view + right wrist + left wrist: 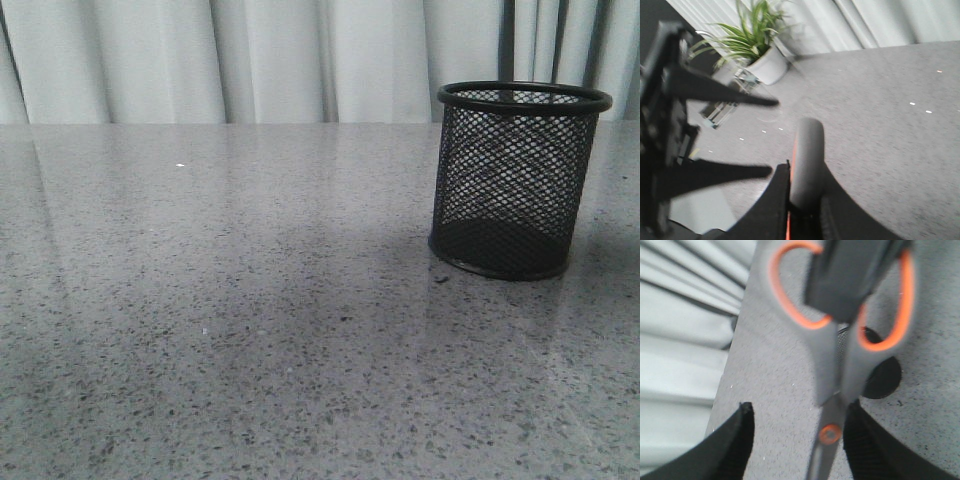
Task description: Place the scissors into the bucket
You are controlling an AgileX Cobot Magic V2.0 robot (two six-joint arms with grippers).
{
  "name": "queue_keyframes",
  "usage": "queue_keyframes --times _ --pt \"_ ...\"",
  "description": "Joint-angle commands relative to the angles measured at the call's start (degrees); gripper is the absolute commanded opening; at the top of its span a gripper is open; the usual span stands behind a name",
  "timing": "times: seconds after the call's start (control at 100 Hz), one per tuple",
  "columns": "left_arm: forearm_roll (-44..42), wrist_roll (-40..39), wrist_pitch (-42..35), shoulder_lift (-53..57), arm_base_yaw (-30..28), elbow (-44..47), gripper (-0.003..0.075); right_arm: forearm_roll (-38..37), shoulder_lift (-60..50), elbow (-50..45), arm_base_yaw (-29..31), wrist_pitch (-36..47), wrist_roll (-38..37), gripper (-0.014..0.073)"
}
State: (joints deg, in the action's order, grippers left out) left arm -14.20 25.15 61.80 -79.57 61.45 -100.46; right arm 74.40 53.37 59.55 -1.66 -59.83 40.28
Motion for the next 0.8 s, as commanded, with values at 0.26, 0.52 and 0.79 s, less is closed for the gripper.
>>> queue_keyframes --times 0.26,0.52,0.79 --pt "0.7 -10.5 9.5 2.2 -21.0 -7.8 0.042 -19.4 -0.1 7.5 0.3 6.5 -9.4 -0.0053" --pt "10.5 -11.0 10.4 5.7 -39.2 -9.0 0.042 -39.9 -0.1 15.6 0.3 2.9 -21.8 -0.0053" --pt "13.2 -11.0 10.4 9.2 -48.6 -9.0 0.0419 -45.8 3.2 18.5 0.3 -6.3 -24.7 -0.0053"
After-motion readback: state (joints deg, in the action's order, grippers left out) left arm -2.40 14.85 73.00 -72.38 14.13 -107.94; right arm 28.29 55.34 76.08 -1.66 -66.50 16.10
